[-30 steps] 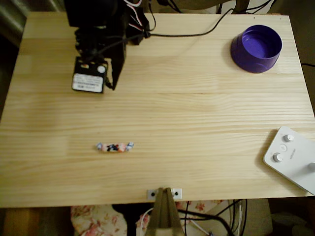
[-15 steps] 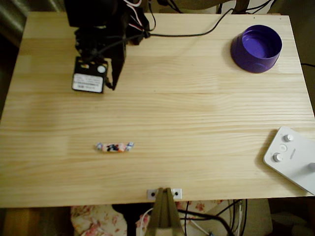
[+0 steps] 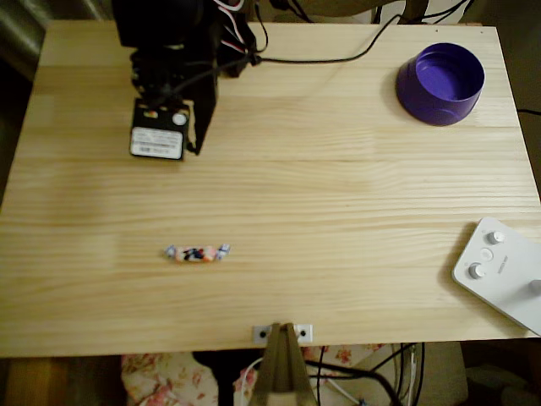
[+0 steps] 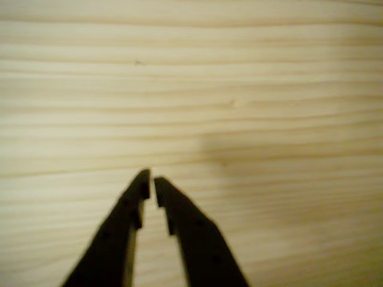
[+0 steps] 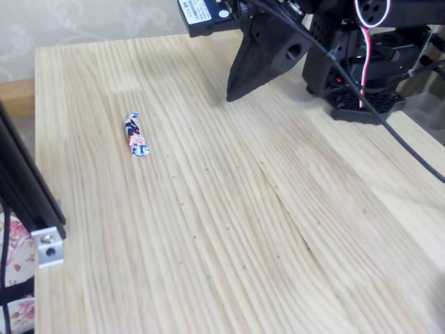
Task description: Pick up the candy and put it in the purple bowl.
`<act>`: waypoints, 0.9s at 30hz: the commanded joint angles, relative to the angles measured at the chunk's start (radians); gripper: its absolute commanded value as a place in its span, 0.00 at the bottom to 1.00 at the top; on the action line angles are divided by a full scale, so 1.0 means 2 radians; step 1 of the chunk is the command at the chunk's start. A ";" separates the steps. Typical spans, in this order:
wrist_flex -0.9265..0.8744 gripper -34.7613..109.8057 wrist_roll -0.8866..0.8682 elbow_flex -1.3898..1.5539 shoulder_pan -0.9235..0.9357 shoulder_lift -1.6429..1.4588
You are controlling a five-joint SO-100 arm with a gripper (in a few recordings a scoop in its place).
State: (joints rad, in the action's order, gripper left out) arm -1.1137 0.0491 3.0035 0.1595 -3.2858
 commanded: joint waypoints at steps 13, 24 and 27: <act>-0.005 0.23 0.005 -0.005 0.006 -0.007; -0.005 0.23 0.013 -0.005 -0.002 -0.007; -0.005 0.23 0.014 -0.005 -0.003 -0.007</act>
State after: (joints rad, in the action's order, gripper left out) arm -1.1137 0.0644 3.0035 0.1442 -3.2858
